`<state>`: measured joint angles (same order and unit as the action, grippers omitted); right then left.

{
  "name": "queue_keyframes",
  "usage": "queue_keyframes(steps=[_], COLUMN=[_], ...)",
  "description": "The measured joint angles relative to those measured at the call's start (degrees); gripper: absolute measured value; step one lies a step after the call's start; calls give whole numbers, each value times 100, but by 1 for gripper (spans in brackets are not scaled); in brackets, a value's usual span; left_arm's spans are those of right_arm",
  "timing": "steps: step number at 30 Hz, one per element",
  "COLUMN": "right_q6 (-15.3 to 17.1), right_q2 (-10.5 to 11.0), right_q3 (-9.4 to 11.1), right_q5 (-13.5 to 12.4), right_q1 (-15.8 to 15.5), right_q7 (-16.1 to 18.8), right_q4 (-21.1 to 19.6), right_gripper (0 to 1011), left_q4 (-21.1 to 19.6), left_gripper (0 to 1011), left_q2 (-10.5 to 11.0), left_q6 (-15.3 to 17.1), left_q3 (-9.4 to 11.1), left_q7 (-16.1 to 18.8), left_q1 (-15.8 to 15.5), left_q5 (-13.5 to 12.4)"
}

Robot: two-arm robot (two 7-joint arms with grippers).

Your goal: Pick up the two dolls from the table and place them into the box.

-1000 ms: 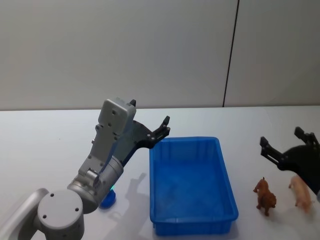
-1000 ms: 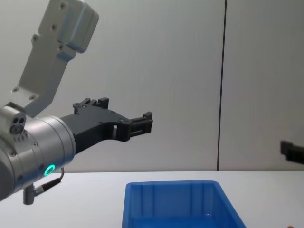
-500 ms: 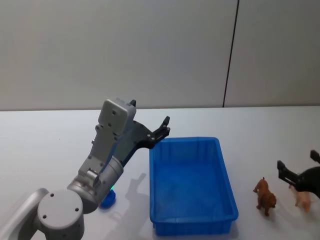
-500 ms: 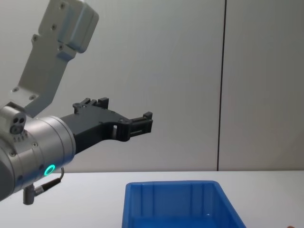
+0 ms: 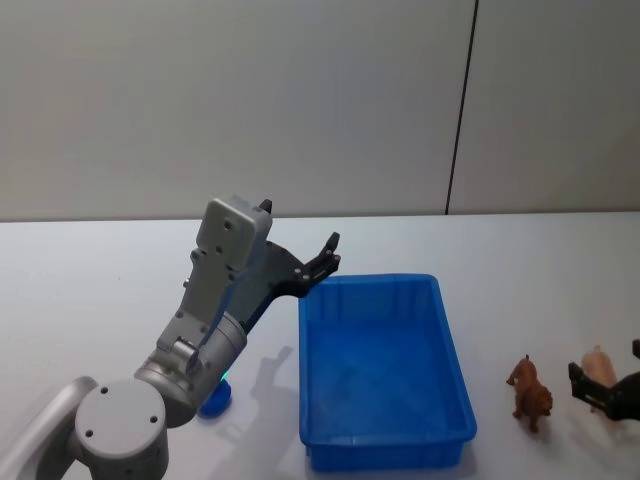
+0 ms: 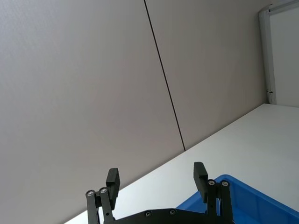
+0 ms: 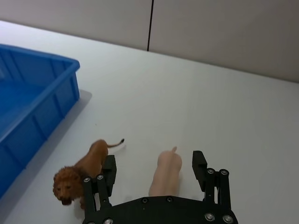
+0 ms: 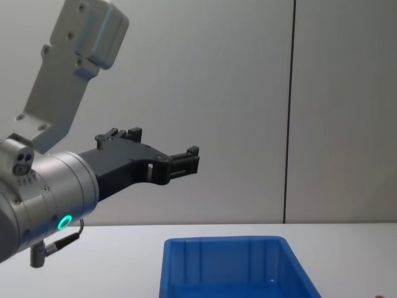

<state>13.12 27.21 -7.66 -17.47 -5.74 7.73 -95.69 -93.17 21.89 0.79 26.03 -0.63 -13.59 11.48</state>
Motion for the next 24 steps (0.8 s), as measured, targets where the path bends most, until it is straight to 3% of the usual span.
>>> queue_keyframes(steps=[12, 24], right_q6=[283, 335], right_q2=[-4, -113], right_q3=[3, -47], right_q5=[-13, -37], right_q1=[-33, 74], right_q7=[44, 93], right_q4=[213, 521], right_gripper=[1001, 977], left_q4=[0, 0], left_gripper=[1001, 1001], left_q2=[0, 0], left_q6=[0, 0], left_q3=[0, 0], left_q7=[0, 0], left_q1=[0, 0], left_q5=[0, 0])
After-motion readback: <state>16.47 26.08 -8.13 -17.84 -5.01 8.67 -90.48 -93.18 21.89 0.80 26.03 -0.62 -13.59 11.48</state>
